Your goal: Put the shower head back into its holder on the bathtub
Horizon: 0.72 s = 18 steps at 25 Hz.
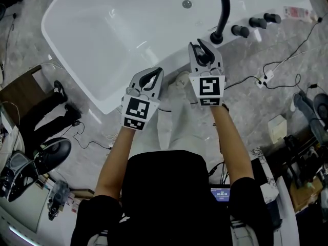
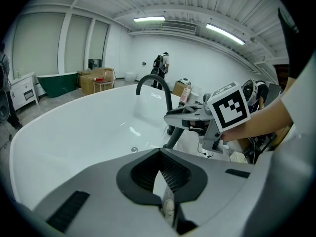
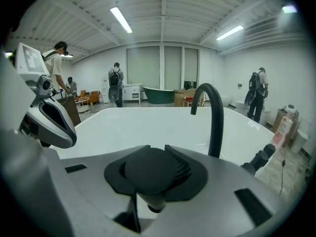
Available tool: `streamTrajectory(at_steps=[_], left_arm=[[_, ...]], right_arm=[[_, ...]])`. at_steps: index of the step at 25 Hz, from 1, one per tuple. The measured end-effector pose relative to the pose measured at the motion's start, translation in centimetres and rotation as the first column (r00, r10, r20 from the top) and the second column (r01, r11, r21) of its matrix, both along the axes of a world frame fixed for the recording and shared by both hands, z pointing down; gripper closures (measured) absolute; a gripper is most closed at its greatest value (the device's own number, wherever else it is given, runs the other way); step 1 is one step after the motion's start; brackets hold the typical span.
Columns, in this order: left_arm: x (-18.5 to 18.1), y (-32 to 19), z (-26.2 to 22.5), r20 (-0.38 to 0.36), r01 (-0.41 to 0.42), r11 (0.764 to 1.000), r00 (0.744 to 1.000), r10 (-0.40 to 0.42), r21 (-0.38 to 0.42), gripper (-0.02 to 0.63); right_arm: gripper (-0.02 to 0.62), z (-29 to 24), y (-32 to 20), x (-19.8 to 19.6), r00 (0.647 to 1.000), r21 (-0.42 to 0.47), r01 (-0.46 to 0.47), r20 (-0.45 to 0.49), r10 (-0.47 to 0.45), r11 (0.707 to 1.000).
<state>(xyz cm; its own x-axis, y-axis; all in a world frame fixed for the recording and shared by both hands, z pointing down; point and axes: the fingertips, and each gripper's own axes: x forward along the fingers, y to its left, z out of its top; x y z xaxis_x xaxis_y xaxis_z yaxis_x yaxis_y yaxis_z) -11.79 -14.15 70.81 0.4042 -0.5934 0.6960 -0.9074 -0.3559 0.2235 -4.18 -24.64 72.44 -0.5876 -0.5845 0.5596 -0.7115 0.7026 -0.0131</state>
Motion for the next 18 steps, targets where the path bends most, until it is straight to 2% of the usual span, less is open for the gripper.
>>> streamTrajectory(at_steps=[7,12,18], left_arm=[[-0.3,-0.3,-1.5,0.006,-0.016,1.0,1.0,0.015,0.014,0.592],[-0.4,-0.6,-3.8,0.014,-0.043,0.998,0.999,0.042,0.052,0.592],[-1.1,-0.9,-6.7,0.022,-0.074,0.993,0.997,0.072,0.093,0.592]], right_arm=[[0.514,-2.5,0.1,0.1,1.0,-0.009,0.002,0.016,-0.002,1.0],[0.512,-4.2,1.1,0.9,1.0,-0.023,-0.022,0.004,0.022,1.0],[0.512,-7.7,2.4,1.1,0.998,0.001,-0.056,0.011,0.056,0.998]])
